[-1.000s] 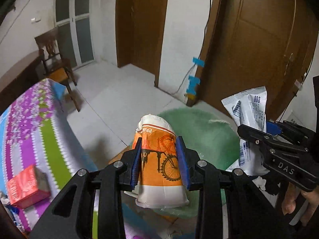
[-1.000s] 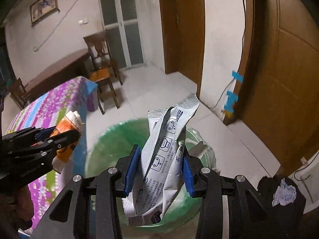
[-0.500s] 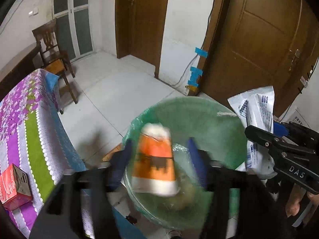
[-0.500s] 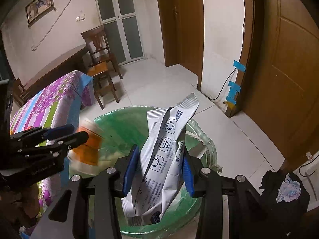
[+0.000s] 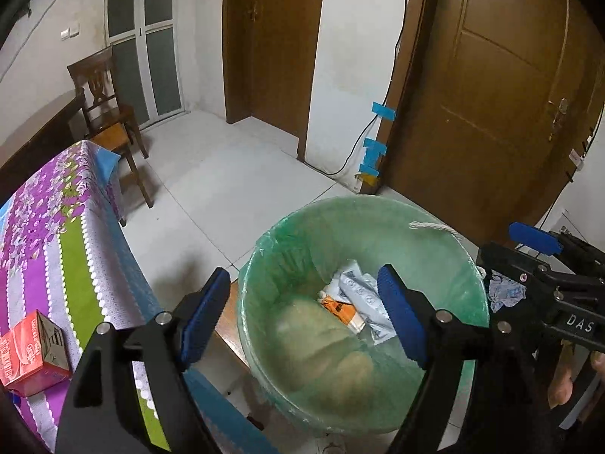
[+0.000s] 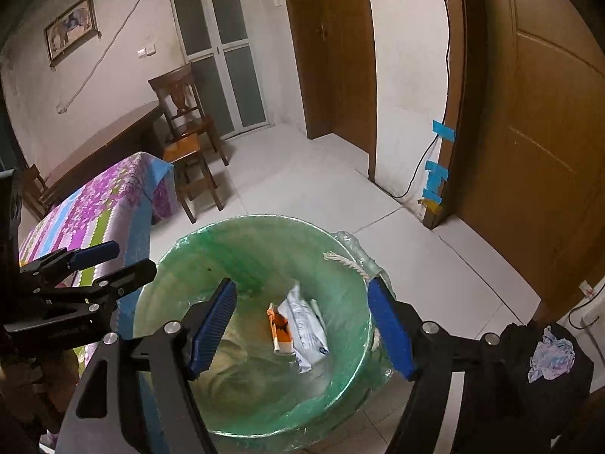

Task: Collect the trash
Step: 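Move both tools back over the table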

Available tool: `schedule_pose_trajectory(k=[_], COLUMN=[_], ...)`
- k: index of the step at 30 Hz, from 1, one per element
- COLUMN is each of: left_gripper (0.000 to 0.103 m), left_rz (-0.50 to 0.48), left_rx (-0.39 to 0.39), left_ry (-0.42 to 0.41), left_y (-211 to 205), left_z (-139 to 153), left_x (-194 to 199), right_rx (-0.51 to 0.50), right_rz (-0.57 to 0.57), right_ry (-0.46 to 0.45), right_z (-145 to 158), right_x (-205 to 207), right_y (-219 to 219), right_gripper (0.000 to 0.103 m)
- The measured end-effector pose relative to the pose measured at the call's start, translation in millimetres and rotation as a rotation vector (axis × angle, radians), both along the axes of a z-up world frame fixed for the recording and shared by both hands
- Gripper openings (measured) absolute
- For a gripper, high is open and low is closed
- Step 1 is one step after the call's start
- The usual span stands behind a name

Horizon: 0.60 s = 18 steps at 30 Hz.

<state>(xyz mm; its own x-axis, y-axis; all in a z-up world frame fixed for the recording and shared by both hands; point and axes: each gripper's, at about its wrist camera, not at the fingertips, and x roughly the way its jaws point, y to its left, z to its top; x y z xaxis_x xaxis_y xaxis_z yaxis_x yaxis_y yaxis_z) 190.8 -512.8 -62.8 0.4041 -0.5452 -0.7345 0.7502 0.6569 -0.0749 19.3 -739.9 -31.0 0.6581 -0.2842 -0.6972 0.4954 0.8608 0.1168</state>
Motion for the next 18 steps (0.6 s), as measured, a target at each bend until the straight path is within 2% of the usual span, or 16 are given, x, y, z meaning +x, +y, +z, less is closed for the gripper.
schedule_pose_trajectory(k=[3, 6, 9, 11, 18], left_gripper=[0.077, 0.077, 0.077, 0.079, 0.081], left_rz=[-0.003, 0.005, 0.019, 0.028, 0.095], left_rx=[-0.011, -0.027, -0.054, -0.061, -0.071], left_ry=[-0.005, -0.019, -0.046, -0.065, -0.112], left_y=[11.0, 31.0, 63.7, 80.0, 161.2], left_z=[5.8, 14.3, 26.9, 34.3, 51.6], left_x=[-5.8, -10.9, -18.1, -22.3, -27.7], right_rx=[-0.032, -0.079, -0.126, -0.141, -0.102], right_rz=[0.006, 0.02, 0.054, 0.081, 0.176], right_ry=[-0.024, -0.073, -0.136, -0.179, -0.267], right_z=[11.9, 29.4, 45.4, 52.8, 64.4], right_x=[-6.4, -16.7, -27.6, -32.3, -34.8], right_y=[12.0, 35.2, 69.1, 94.2, 157.0], right_gripper=[0.075, 0.085, 0.092, 0.093, 0.096])
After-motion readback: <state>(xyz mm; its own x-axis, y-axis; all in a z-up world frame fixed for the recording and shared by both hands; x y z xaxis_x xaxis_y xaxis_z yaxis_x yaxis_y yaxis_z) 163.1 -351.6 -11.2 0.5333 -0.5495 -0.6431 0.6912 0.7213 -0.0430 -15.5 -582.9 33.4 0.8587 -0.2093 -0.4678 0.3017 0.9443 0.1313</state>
